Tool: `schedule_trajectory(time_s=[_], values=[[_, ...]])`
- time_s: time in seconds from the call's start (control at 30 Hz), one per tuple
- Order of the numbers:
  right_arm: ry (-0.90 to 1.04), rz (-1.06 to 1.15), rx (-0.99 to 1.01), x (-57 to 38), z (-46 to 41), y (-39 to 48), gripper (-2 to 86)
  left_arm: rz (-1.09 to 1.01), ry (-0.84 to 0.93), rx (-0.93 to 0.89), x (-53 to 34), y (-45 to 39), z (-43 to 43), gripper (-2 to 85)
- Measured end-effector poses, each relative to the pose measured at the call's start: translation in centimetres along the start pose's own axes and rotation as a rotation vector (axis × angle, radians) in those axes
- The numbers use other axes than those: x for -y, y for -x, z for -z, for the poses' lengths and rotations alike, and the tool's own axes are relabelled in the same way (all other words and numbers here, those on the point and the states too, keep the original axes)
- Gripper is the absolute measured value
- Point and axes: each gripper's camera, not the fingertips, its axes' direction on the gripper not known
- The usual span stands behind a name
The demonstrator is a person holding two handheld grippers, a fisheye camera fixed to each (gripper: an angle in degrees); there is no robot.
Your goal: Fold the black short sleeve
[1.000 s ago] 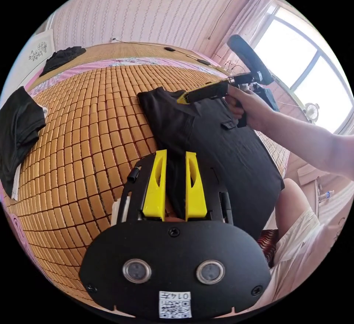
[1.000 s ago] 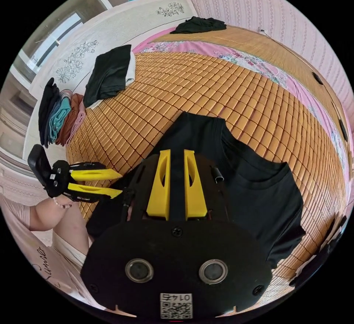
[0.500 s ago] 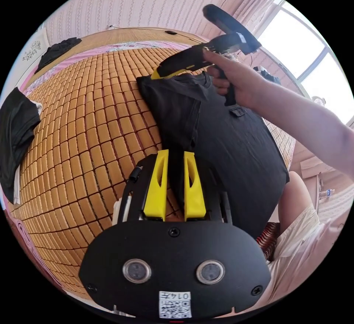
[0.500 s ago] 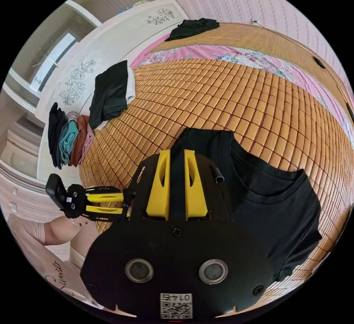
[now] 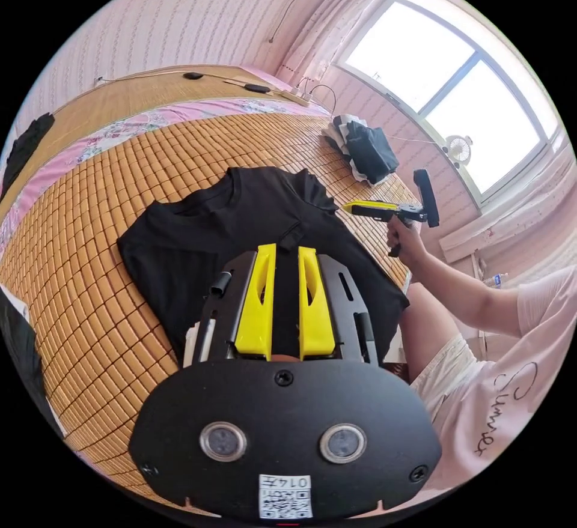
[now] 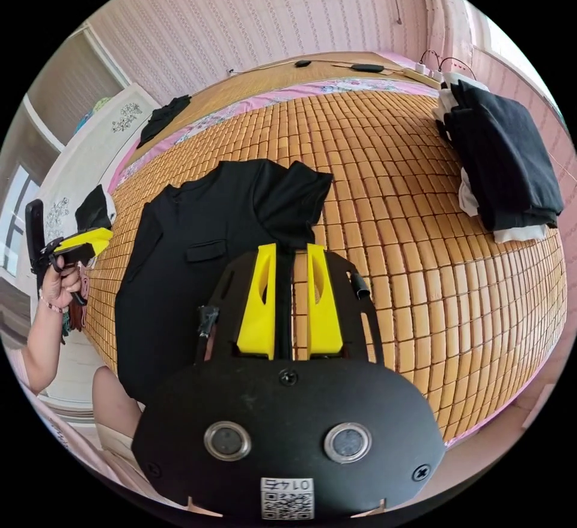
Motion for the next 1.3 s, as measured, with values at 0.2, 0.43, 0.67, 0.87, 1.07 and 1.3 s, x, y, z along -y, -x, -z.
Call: schedule_trajectory(time_s=[0.2,0.43,0.67,0.87,1.07,1.3], values=[[-0.01,-0.028,0.072,-1.3,-2.9,-3.7,8.7,-0.075,0.068,-0.004,9.9,-2.8,-9.2,6.5],[-0.048,-0.109,0.168,-4.1,-6.0,-7.7,2.6,-0.083,0.136,0.039,19.6,-5.6,-20.5,7.8],[-0.074,-0.091,0.183,-5.5,-7.7,-9.6,0.6,0.019,0.258,0.044,23.0,-4.6,-28.1,7.8],[-0.081,-0.069,0.191,-5.9,-8.9,-10.7,0.3,-0.022,0.234,0.046,22.8,-3.3,-27.7,0.0],[-0.177,0.002,0.253,-6.5,-8.0,-11.1,0.2,0.029,-0.057,-0.025,19.2,-0.1,-17.8,-0.8],[-0.033,0.298,0.212,-6.7,-7.9,-7.5,0.7,0.138,-0.065,0.038,5.2,4.8,-8.4,4.3]])
